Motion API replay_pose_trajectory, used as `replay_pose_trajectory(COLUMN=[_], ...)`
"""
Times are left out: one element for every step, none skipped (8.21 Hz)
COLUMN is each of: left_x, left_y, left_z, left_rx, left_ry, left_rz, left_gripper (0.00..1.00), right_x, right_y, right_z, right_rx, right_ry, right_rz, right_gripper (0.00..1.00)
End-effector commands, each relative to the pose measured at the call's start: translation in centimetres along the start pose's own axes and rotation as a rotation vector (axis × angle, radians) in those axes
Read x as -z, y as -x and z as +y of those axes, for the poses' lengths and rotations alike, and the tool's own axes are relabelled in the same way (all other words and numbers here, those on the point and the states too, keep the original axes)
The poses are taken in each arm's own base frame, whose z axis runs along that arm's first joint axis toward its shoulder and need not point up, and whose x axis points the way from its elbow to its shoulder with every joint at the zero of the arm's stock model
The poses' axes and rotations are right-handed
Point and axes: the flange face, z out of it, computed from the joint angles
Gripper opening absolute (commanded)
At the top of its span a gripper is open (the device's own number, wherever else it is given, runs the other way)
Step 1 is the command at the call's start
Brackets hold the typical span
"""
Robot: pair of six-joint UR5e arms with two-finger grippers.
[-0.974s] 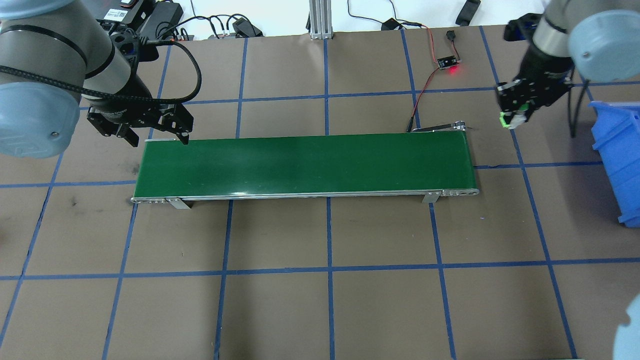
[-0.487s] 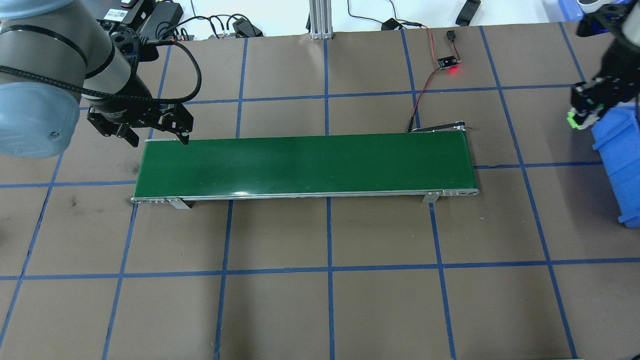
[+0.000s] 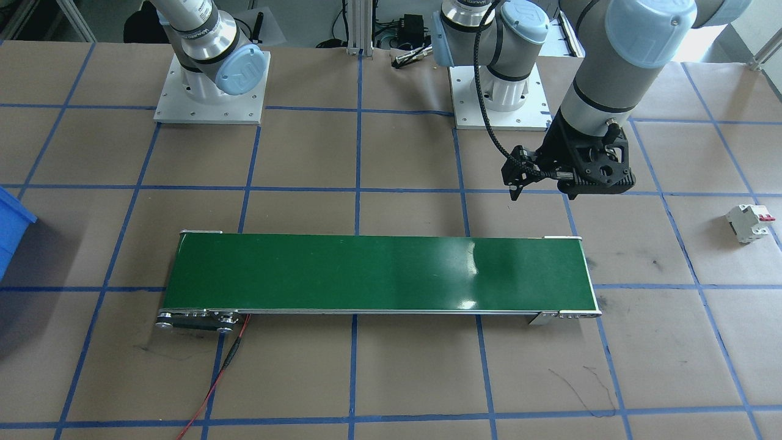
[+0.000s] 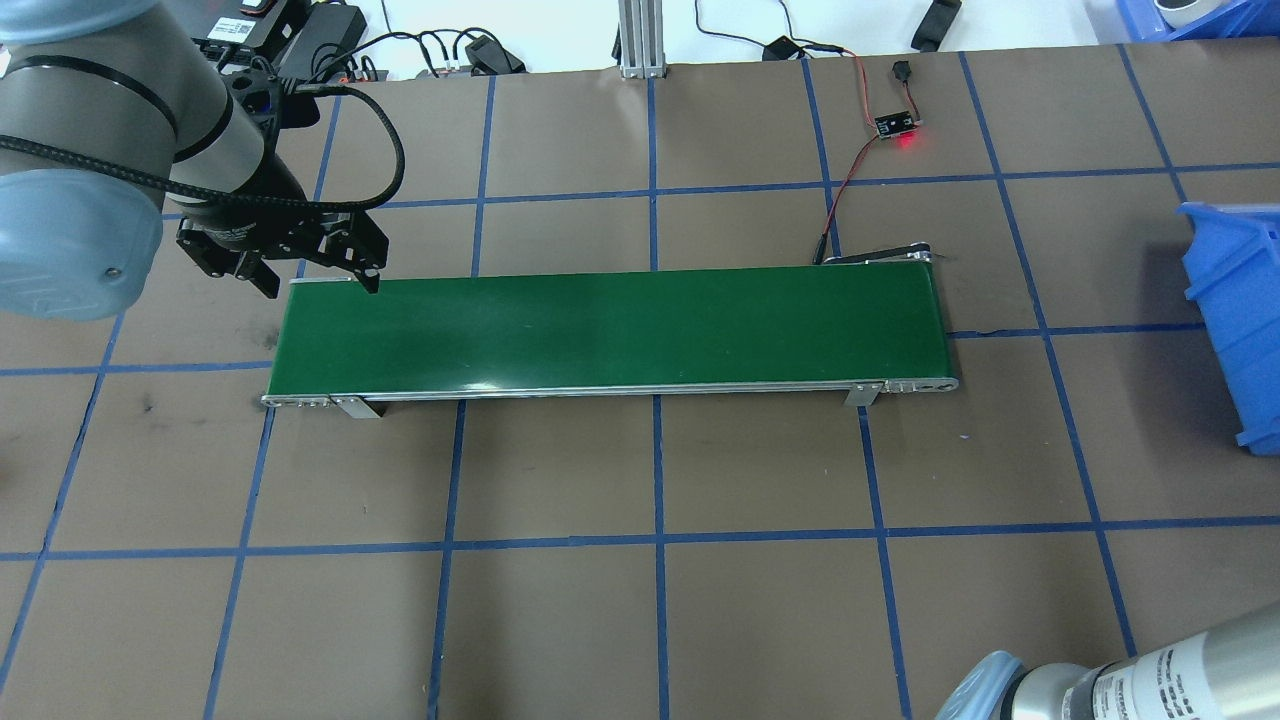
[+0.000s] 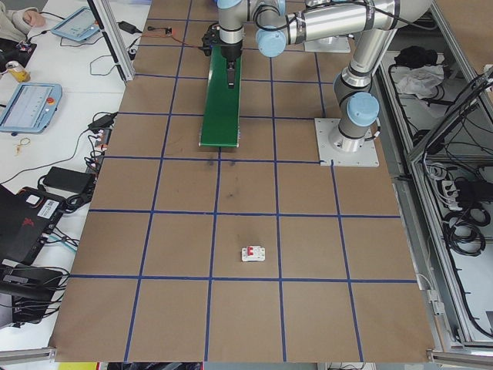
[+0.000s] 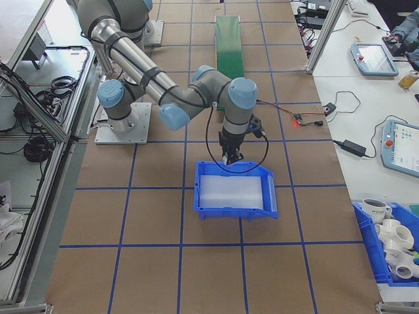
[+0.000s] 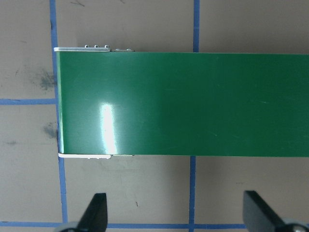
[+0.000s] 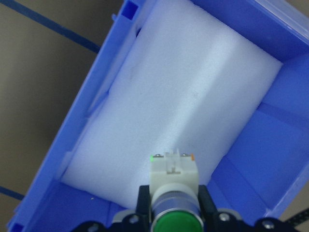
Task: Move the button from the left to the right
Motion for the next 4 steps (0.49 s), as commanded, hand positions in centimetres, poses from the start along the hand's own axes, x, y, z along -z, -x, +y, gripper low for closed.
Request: replay_pose_trajectory(left_x=[0.0,0.0,0.0,-0.1], left_y=[0.0,0.0,0.0,0.0], left_z=[0.0,0.0,0.0,0.0], left_rx=[-0.001,-0.001,-0.003,-0.003], left_ry=[-0.001,-0.001,-0.001,0.002], left_rz=[-0.001,-0.001,-0.001,-0.001], left_gripper=[1.0,1.0,1.0,1.0], right_x=[-7.7,-8.7,-10.0,-10.4], right_y=[-2.1,-2.1,-1.9,-1.9], right_z=[-0.5,-0.8,-0.9,-1.0], right_rx=[0.047,0.047,0.049,0.064], right_ry=[-0.03,-0.049,-0.045,-0.047], right_rz=[-0.045,-0.058,-0.078,-0.077], right_gripper=[0.0,0.0,0.05,0.13])
